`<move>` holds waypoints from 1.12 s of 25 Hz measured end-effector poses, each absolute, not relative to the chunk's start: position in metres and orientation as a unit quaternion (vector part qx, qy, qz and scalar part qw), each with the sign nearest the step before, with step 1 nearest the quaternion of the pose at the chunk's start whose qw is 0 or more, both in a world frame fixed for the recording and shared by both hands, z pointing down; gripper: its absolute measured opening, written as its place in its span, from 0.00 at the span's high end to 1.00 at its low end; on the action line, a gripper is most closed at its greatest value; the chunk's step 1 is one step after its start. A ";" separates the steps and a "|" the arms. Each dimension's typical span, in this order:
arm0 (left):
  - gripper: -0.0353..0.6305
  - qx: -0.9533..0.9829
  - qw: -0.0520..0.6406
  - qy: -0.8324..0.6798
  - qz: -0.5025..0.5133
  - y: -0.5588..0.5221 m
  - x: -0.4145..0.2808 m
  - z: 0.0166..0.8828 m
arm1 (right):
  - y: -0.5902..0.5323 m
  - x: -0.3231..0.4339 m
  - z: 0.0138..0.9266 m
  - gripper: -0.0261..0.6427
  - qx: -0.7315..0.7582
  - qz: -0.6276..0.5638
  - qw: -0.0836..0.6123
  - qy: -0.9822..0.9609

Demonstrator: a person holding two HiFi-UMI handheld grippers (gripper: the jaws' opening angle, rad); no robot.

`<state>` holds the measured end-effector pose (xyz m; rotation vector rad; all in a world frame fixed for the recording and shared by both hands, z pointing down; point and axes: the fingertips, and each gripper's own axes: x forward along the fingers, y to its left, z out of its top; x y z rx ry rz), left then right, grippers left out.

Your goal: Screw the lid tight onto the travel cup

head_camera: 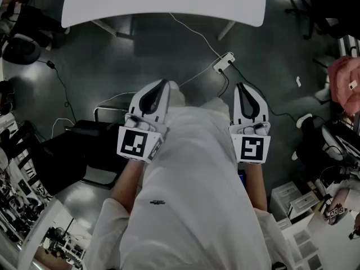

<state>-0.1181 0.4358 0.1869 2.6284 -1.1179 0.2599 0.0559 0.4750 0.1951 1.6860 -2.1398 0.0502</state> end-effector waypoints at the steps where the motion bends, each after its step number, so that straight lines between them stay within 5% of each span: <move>1: 0.94 0.908 0.129 -0.387 0.093 0.449 -0.108 0.181 | 0.485 0.061 0.190 0.96 0.607 0.021 0.194 -0.771; 18: 0.94 0.903 0.077 -0.410 0.105 0.607 0.039 0.142 | 0.613 0.174 0.163 0.96 0.602 0.041 0.056 -0.795; 28: 0.94 0.890 0.076 -0.440 0.091 0.549 -0.015 0.127 | 0.558 0.145 0.166 0.96 0.585 0.074 0.075 -0.804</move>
